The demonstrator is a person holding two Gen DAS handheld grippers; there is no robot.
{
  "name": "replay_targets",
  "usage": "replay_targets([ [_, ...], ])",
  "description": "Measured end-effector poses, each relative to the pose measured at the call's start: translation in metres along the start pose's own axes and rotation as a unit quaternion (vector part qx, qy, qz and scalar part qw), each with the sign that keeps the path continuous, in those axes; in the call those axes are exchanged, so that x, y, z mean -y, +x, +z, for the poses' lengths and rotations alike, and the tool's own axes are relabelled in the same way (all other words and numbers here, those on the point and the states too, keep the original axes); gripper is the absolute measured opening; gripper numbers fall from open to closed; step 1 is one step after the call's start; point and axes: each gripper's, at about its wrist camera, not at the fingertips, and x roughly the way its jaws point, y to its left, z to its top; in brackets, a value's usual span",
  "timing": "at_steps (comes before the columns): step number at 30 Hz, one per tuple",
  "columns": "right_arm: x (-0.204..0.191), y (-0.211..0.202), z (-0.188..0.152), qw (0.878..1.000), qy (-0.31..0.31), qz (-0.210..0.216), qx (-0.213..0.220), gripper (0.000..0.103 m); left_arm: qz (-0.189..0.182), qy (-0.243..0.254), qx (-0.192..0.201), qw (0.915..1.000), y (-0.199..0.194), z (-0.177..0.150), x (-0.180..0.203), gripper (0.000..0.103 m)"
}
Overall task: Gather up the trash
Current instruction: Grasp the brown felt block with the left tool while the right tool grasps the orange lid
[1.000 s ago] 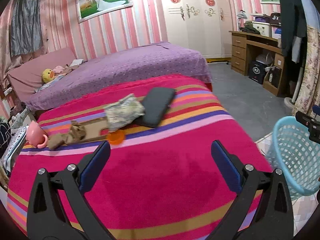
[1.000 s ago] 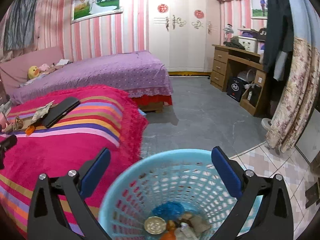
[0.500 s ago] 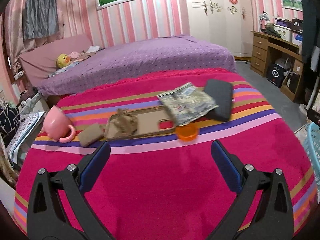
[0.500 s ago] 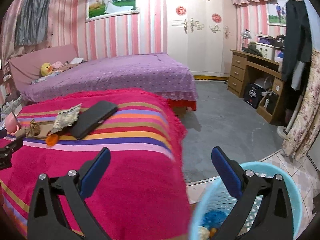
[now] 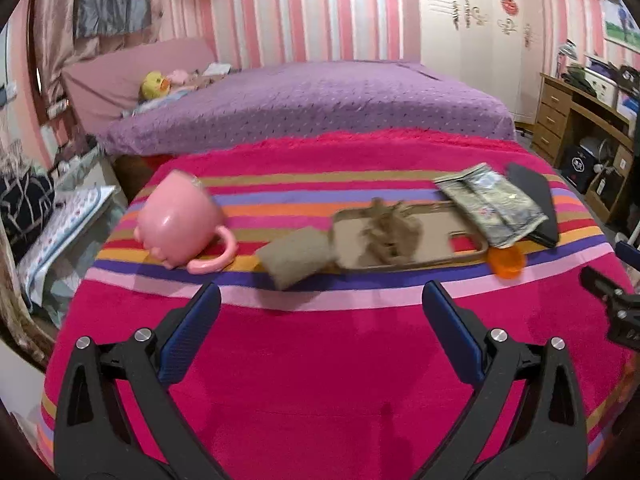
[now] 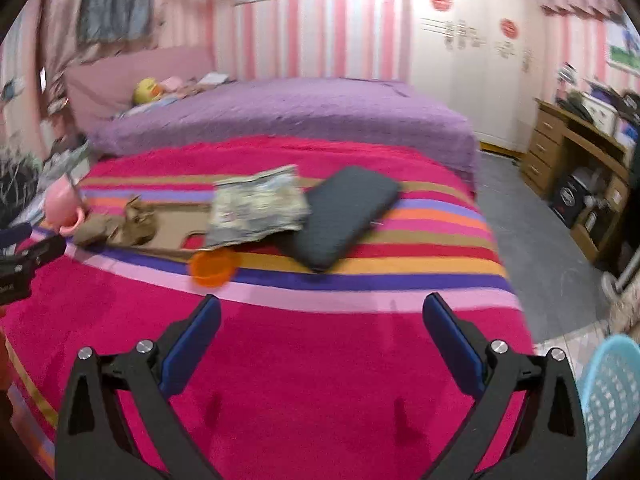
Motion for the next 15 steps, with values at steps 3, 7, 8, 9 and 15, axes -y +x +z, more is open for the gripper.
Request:
replay_targets([
  [3,-0.024,0.019,0.008,1.000,-0.015,0.016,-0.018,0.098,0.010,-0.006,-0.008,0.9999,0.009,0.000,-0.014,0.097],
  [7,-0.046,0.040,0.019,0.998,-0.036,0.029,-0.041,0.097,0.012,-0.021,-0.018,0.9995,0.019,0.002,-0.032,0.097],
  [8,-0.050,0.046,0.021,0.997,-0.040,0.034,-0.048,0.093,0.008,-0.026,-0.021,0.9994,0.021,0.003,-0.035,0.097],
  [9,-0.052,0.051,0.023,0.997,-0.043,0.039,-0.054,0.089,0.004,-0.032,-0.025,0.9992,0.024,0.003,-0.038,0.097],
  [15,-0.064,0.063,0.022,0.992,-0.064,0.078,-0.082,0.041,0.004,-0.029,-0.046,0.9985,0.041,0.002,-0.038,0.097],
])
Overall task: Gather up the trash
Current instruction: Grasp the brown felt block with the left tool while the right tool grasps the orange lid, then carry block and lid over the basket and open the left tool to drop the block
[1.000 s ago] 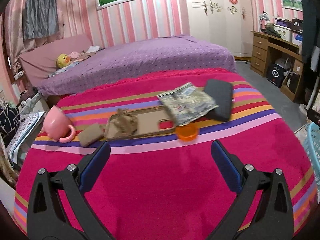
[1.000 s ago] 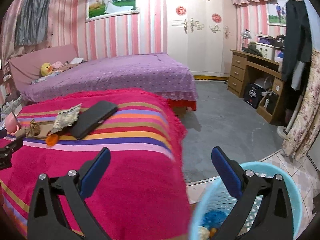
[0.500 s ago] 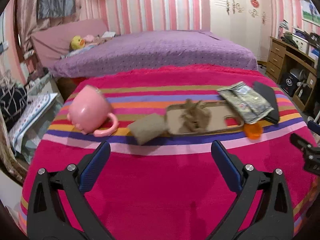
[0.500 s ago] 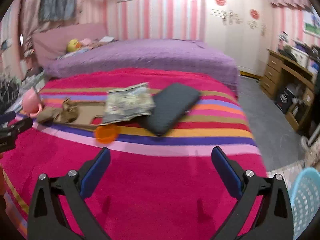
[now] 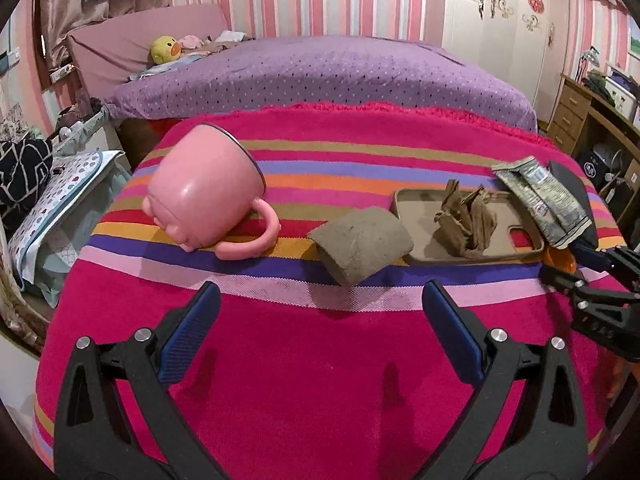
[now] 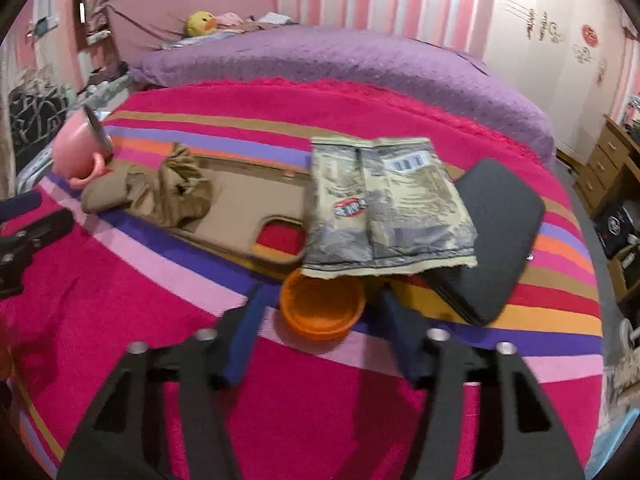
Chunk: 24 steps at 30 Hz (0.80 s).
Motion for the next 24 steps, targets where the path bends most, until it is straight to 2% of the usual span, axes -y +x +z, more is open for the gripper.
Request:
replay_targets([
  [3,0.009,-0.015,-0.004,1.000,0.002,0.007,0.021,0.040,-0.003,-0.009,-0.008,0.9999,0.008,0.002,0.000,0.097],
  [6,0.019,-0.027,-0.015,1.000,-0.002,-0.006,0.025,0.040,-0.014,-0.019,-0.013,0.9996,0.015,0.006,0.003,0.097],
  [10,0.041,-0.039,-0.029,0.999,0.011,-0.019,0.027,0.040,-0.005,0.002,-0.005,1.0000,0.023,0.016,0.015,0.097],
  [13,0.059,-0.047,-0.039,0.999,0.033,-0.019,0.030,0.040,-0.006,0.002,-0.015,0.9999,0.033,0.020,0.018,0.094],
  [15,0.069,-0.054,-0.045,0.998,0.043,-0.021,0.037,0.040,-0.015,0.000,-0.025,0.9996,0.038,0.021,0.018,0.079],
  [19,0.082,-0.060,-0.051,0.997,0.058,-0.020,0.047,0.040,-0.033,-0.002,-0.038,0.9987,0.044,0.021,0.016,0.061],
  [20,0.086,-0.061,-0.052,0.997,0.061,-0.019,0.048,0.040,-0.035,-0.001,-0.037,0.9987,0.042,0.020,0.015,0.053],
  [24,0.091,-0.065,-0.056,0.996,0.067,-0.021,0.058,0.040,-0.032,-0.007,-0.035,0.9988,0.033,0.014,0.013,0.049],
])
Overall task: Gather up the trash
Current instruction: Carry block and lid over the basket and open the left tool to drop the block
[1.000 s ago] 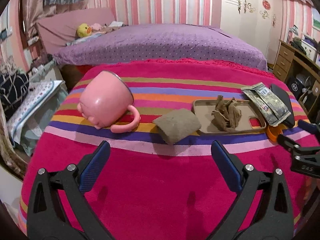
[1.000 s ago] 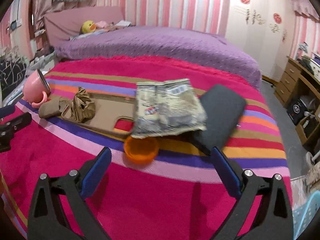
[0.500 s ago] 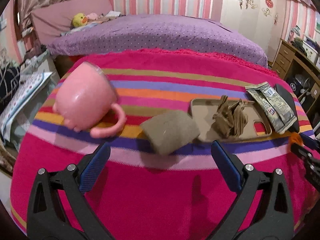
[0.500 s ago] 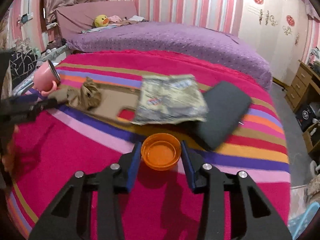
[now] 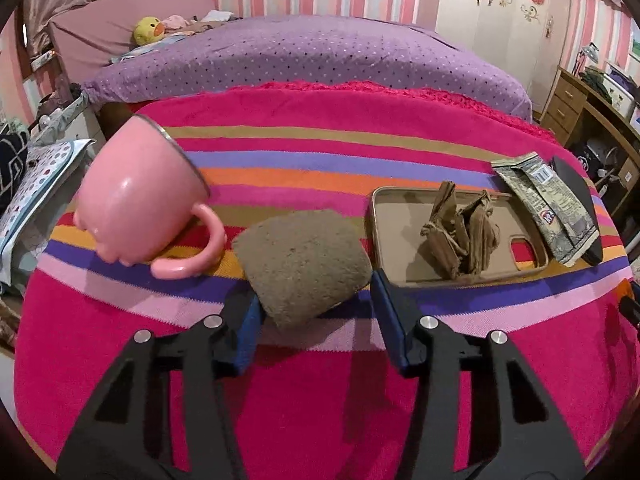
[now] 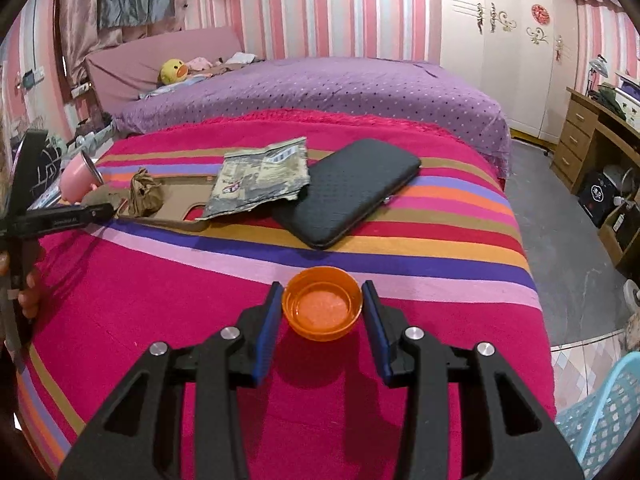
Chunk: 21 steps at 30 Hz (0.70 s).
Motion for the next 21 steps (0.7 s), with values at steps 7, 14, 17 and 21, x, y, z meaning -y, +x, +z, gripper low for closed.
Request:
replay_targets([
  [7,0.002,-0.019,-0.006,1.000,-0.017,-0.013,0.014,0.040,-0.020,-0.005,0.032,0.9993,-0.038,-0.014,0.009,0.049],
  [14,0.014,-0.047,-0.015,0.999,-0.018,-0.017,0.035,0.040,0.005,0.021,0.066,0.9976,-0.077,-0.034,0.041,0.049],
  [17,0.022,-0.062,-0.020,0.999,-0.011,-0.018,0.044,0.040,0.007,0.026,0.076,0.9967,-0.090,-0.043,0.056,0.049],
  [21,0.033,-0.083,-0.029,0.998,-0.007,-0.025,0.055,0.040,0.005,0.013,0.080,0.9967,-0.102,-0.057,0.075,0.049],
])
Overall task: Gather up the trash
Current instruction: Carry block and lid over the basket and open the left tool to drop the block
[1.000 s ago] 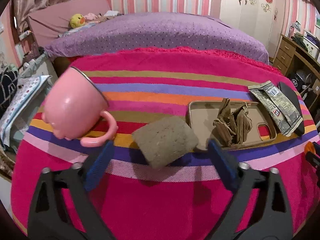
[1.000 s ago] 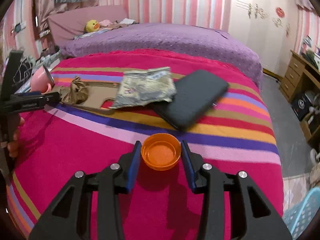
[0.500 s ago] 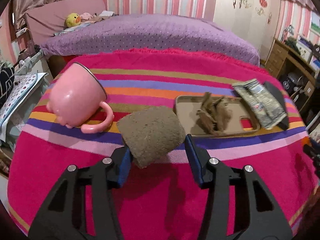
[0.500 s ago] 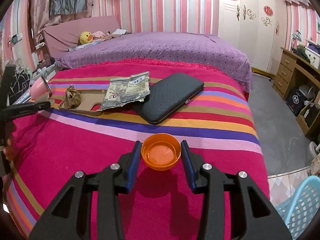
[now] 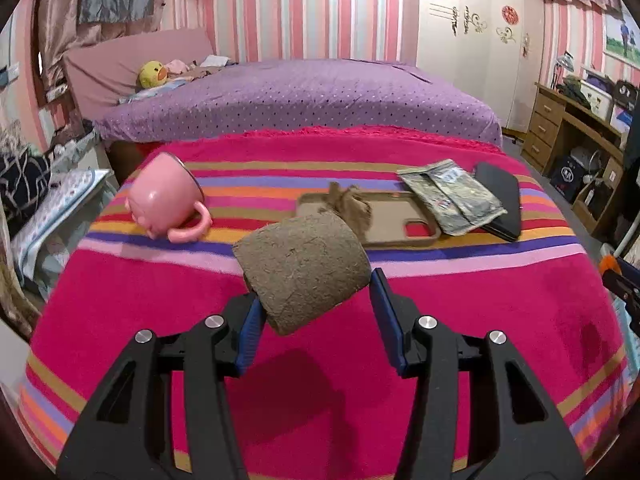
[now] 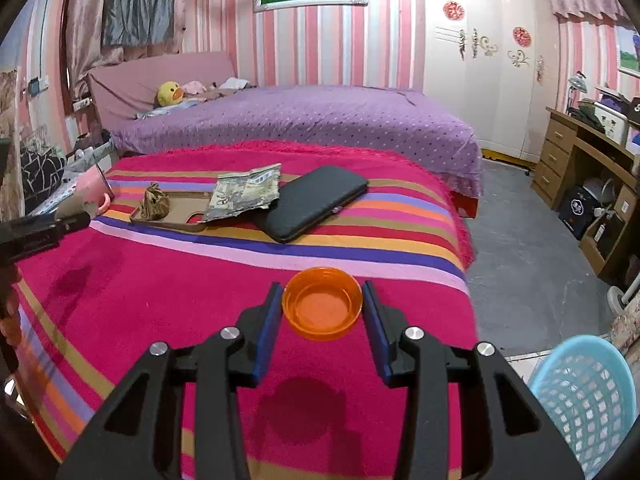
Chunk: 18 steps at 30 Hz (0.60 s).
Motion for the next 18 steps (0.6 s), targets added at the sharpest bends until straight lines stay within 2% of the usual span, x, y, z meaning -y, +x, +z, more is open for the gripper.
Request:
replay_targets([
  [8,0.033,-0.031,-0.008,1.000,-0.001,-0.022,0.011,0.040,-0.011,-0.019,0.019,0.9996,-0.029,-0.017,0.031,0.049],
  [18,0.084,-0.062,-0.019,0.998,0.021,-0.051,0.024,0.040,-0.033,0.004,0.035,0.9988,-0.046,-0.024,0.093,0.049],
])
